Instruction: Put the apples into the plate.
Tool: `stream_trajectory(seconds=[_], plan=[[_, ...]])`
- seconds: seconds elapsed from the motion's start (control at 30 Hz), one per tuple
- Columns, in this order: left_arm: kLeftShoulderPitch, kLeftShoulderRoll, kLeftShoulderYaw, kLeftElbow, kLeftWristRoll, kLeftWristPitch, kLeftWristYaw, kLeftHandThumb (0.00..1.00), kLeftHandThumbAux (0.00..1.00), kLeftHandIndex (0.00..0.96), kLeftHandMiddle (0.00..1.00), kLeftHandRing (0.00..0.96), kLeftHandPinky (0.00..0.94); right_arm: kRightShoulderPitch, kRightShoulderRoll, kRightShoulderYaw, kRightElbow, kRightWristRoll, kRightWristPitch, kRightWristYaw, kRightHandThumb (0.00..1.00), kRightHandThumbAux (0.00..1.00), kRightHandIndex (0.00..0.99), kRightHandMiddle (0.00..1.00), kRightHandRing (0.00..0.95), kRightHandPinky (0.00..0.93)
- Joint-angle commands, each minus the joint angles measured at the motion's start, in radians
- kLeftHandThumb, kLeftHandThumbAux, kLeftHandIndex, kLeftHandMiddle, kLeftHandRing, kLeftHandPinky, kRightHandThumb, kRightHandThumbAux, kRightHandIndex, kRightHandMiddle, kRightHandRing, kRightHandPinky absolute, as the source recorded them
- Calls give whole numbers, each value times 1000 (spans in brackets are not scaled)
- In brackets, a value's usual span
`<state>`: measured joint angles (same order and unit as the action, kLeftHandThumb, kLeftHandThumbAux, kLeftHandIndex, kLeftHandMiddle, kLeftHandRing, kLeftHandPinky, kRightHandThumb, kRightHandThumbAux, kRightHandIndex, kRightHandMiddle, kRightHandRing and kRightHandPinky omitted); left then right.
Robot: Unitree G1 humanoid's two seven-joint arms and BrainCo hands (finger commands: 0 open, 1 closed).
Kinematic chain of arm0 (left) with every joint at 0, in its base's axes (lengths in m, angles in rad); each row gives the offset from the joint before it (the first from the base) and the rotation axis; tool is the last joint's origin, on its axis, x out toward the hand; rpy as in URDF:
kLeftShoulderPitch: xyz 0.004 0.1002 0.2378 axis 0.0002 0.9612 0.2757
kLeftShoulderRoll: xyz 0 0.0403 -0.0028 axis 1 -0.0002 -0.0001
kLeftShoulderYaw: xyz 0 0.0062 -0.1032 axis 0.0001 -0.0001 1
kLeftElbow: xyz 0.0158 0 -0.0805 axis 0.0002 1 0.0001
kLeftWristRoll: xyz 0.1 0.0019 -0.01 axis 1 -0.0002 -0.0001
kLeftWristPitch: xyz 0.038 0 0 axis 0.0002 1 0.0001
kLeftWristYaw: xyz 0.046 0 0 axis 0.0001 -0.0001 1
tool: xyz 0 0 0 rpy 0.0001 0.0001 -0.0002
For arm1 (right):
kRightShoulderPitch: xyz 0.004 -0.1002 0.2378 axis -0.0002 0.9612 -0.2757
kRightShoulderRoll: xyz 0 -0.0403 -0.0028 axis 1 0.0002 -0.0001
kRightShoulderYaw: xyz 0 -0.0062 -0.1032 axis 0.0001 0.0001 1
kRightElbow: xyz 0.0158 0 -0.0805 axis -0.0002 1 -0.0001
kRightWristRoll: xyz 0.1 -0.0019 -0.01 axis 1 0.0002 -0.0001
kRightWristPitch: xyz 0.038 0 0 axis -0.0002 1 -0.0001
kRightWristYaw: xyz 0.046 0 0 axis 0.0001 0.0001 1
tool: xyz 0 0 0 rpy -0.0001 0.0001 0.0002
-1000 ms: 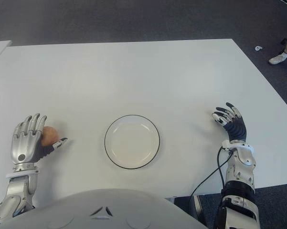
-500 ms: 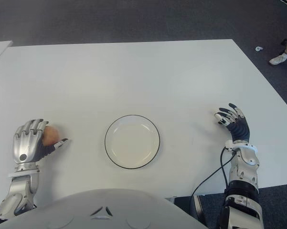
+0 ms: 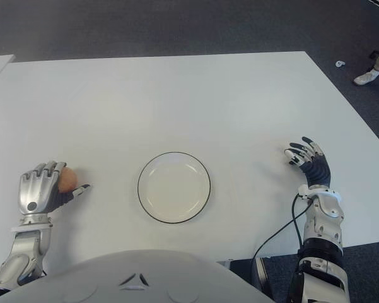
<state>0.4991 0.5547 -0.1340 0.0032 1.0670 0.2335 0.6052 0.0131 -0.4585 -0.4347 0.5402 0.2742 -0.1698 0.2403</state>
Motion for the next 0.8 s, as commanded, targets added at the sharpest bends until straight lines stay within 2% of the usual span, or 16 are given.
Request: stream_trajectory(seconds=[0.03, 0.27, 0.67, 0.8], plan=[[65, -11, -45, 63, -50, -13, -118, 860, 661, 415, 516, 764, 717, 20, 13, 10, 18, -12, 47, -6, 462, 783, 152, 335, 311, 256], [73, -3, -42, 55, -69, -25, -101, 859, 663, 413, 511, 762, 693, 16, 21, 12, 9, -16, 48, -24, 463, 788, 152, 337, 315, 288], [72, 16, -48, 64, -61, -28, -77, 859, 662, 413, 516, 769, 717, 32, 25, 13, -32, -16, 72, -35, 458, 780, 148, 337, 315, 291], [72, 17, -44, 67, -71, -37, -74, 858, 663, 412, 516, 768, 683, 31, 26, 9, -33, -12, 82, -36, 463, 778, 150, 338, 318, 294]])
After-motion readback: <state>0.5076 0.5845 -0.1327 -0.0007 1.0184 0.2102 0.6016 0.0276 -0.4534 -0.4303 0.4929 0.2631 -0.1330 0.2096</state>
